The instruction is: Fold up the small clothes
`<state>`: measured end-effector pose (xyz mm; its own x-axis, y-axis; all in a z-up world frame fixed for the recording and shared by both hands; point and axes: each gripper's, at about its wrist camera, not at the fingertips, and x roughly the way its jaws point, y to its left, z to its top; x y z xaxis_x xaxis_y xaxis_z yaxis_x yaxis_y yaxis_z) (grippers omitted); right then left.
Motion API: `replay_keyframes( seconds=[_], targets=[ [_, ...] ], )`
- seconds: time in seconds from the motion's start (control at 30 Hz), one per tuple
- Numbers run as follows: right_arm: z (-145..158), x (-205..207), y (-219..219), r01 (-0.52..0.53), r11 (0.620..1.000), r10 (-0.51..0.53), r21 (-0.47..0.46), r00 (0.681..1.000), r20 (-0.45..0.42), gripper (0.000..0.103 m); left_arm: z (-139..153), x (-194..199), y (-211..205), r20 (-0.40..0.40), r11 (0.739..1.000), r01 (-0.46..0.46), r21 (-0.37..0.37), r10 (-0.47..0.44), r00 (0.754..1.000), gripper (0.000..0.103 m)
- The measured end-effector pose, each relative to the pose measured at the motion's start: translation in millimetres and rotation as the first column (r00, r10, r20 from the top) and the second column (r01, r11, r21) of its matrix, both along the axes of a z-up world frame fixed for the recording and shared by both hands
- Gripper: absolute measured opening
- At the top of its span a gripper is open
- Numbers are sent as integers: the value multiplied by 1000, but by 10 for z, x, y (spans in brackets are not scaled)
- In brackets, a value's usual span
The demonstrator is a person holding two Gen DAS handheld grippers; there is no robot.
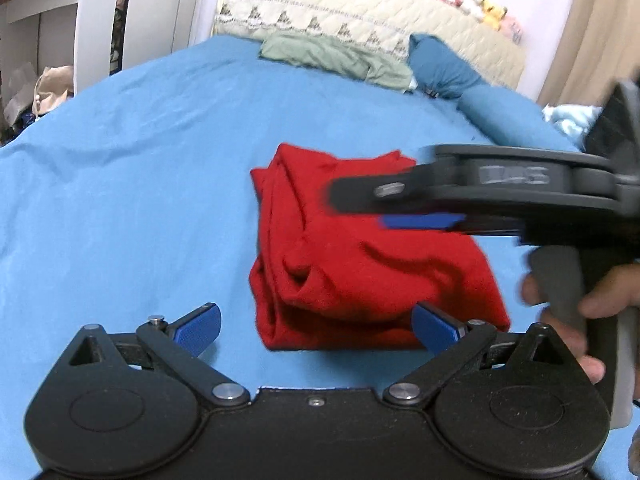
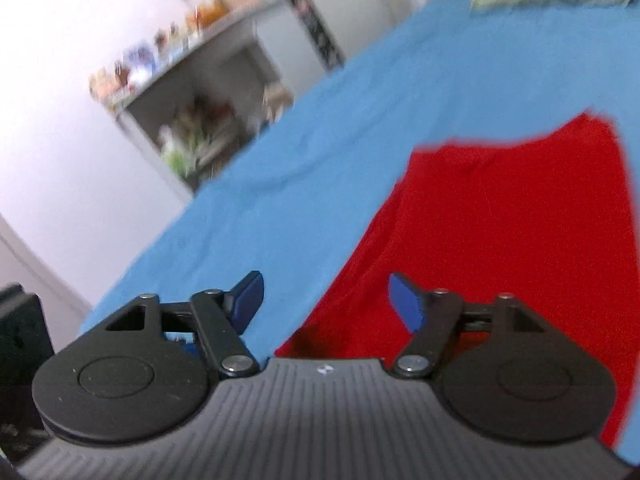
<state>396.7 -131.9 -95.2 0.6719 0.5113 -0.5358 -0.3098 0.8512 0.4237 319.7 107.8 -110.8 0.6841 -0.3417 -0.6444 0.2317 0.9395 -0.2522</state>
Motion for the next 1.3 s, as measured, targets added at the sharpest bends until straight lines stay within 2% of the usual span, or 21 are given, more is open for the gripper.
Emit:
replay_keyframes(
  seconds=[0.07, 0.13, 0.23, 0.27, 0.3, 0.4, 0.47, 0.6, 0.63, 0.67, 0.7, 0.73, 0.87, 1.0, 1.13, 1.3],
  targets=[
    [89, -224, -188, 91, 995, -90, -28, 994, 55, 87, 25, -7, 2, 0, 1000, 0, -25, 0, 1000, 95],
    [96, -499, -390, 200, 978, -193, -64, 976, 101, 87, 36, -11, 13, -4, 999, -3, -51, 2, 1000, 89],
    [-53, -891, -565, 314, 936, -293, -158, 945, 143, 87, 39, -7, 18, -10, 995, -16, -97, 15, 1000, 78],
    [-128, -987, -594, 335, 922, -310, -193, 939, 147, 87, 33, -5, 27, -14, 994, -21, -111, 20, 1000, 72],
    [-212, -1074, -612, 355, 907, -327, -227, 933, 150, 87, 27, -4, 30, -20, 992, -28, -123, 26, 999, 66],
    [-475, -1237, -609, 367, 882, -343, -294, 930, 133, 87, 1, 7, 23, -41, 990, -35, -137, 30, 999, 62],
    [-587, -1258, -594, 365, 878, -346, -308, 931, 118, 87, -26, 27, 17, -44, 989, -45, -141, 39, 998, 62],
    [-748, -1226, -505, 378, 866, -359, -328, 926, 118, 87, -68, 92, 21, -56, 985, -61, -160, 53, 997, 53],
    [-775, -1184, -461, 385, 861, -366, -332, 923, 121, 87, -77, 114, 24, -56, 985, -63, -162, 54, 997, 48],
    [-787, -1170, -453, 392, 857, -372, -335, 920, 126, 87, -89, 139, 23, -59, 984, -65, -164, 56, 997, 37],
    [-792, -1150, -442, 397, 853, -376, -339, 918, 128, 87, -107, 174, 24, -66, 984, -64, -165, 54, 996, 18],
    [-808, -1122, -429, 403, 846, -383, -348, 915, 129, 87, -125, 199, 27, -68, 984, -68, -165, 58, 996, 7],
    [-817, -1026, -389, 422, 835, -398, -353, 907, 142, 87, -138, 239, 89, -57, 974, -90, -207, 80, 995, 5],
    [-818, -956, -385, 437, 822, -411, -365, 899, 149, 87, -73, 203, 95, -21, 976, -87, -198, 84, 996, 5],
    [-748, -1022, -413, 438, 846, -404, -305, 899, 170, 87, -46, 184, 99, -8, 975, -88, -204, 88, 996, 5],
    [-713, -1015, -315, 397, 863, -357, -311, 917, 179, 87, 11, 155, 110, 17, 971, -85, -222, 91, 996, 5]
  ],
)
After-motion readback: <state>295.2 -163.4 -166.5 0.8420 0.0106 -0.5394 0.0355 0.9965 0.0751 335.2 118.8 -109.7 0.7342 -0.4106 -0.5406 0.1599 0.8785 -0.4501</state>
